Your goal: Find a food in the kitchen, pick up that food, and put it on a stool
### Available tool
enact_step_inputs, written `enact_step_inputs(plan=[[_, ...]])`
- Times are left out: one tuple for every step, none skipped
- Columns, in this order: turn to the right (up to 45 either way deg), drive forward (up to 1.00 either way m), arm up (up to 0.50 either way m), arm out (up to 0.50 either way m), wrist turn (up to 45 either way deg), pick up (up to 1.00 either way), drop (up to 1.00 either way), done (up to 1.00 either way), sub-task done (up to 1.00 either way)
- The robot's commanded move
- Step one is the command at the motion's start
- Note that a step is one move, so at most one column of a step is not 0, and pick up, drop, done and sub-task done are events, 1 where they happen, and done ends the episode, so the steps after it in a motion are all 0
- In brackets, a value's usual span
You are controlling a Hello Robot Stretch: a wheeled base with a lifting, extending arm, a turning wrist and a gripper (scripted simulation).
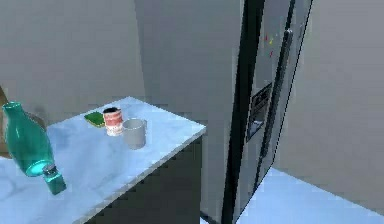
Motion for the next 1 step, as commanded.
enact_step_inputs(plan=[[0.0,0.3,0.0,0.0,0.0,0.0,0.0,0.0,0.0]])
